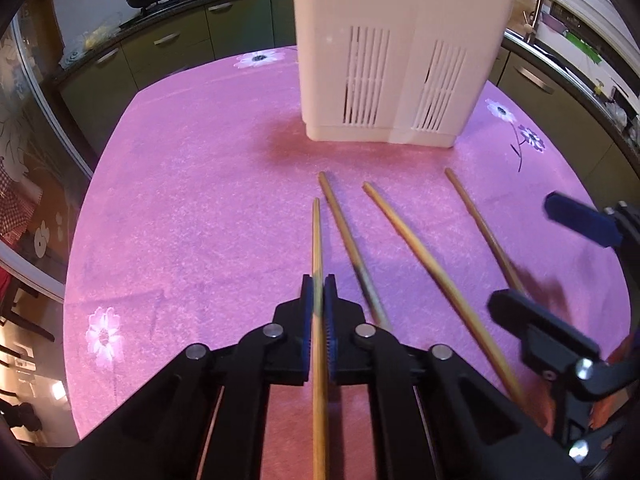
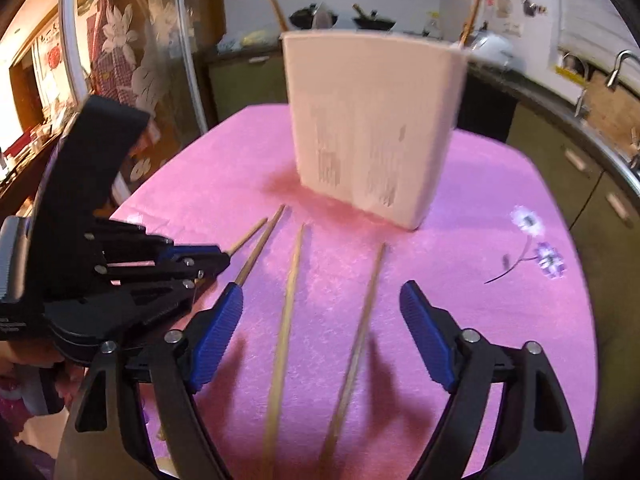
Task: Organize utensils
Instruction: 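Grasp a wooden chopstick with the left tool while the right tool grasps another, then lift both chopsticks upright toward the white caddy, then carry the left tool's chopstick over the caddy and open the left tool, then lower the right tool's chopstick into the caddy and open the right tool, then move both open tools back down to the last two chopsticks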
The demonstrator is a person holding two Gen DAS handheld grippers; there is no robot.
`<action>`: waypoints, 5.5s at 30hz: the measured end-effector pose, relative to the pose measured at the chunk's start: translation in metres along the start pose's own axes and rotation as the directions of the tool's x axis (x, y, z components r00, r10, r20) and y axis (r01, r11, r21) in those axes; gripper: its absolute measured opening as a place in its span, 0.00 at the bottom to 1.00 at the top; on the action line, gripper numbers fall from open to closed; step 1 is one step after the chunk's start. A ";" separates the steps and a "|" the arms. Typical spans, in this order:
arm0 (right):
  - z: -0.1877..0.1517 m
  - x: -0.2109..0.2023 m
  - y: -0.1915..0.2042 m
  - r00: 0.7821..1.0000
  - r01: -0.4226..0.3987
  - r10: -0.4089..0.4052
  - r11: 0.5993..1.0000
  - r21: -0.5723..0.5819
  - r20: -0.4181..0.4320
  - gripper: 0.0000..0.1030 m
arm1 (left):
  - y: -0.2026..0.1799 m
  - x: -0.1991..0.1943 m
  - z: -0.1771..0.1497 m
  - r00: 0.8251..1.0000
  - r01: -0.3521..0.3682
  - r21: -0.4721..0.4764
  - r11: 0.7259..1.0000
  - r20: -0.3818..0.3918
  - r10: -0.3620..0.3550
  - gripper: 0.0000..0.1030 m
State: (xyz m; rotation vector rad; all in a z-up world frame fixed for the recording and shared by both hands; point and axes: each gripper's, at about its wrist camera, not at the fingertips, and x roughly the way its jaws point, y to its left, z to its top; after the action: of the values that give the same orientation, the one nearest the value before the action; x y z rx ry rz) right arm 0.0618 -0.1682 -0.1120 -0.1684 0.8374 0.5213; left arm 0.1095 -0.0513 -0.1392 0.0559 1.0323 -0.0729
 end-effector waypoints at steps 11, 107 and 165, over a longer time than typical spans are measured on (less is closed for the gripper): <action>0.012 0.051 0.008 0.984 -0.058 0.060 0.998 0.014 -0.171 0.41 | 0.005 -0.001 -0.001 0.999 0.029 0.012 1.000 -0.022 -0.029 0.06; 0.066 -0.151 -0.047 0.921 -0.172 0.117 0.978 0.118 0.371 0.07 | -0.029 -0.209 0.202 0.848 0.055 0.071 0.996 0.523 -0.084 0.06; 0.026 -0.099 -0.078 0.905 0.048 -0.166 0.955 0.294 0.392 0.54 | -0.025 -0.006 0.018 0.997 0.077 -0.068 0.995 0.024 -0.075 0.54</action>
State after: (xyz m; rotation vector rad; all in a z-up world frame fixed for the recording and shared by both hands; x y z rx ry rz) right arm 0.0633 -0.2639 -0.0256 0.1533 0.4729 0.3117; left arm 0.1197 -0.0777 -0.1248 -0.0472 1.0148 -0.1068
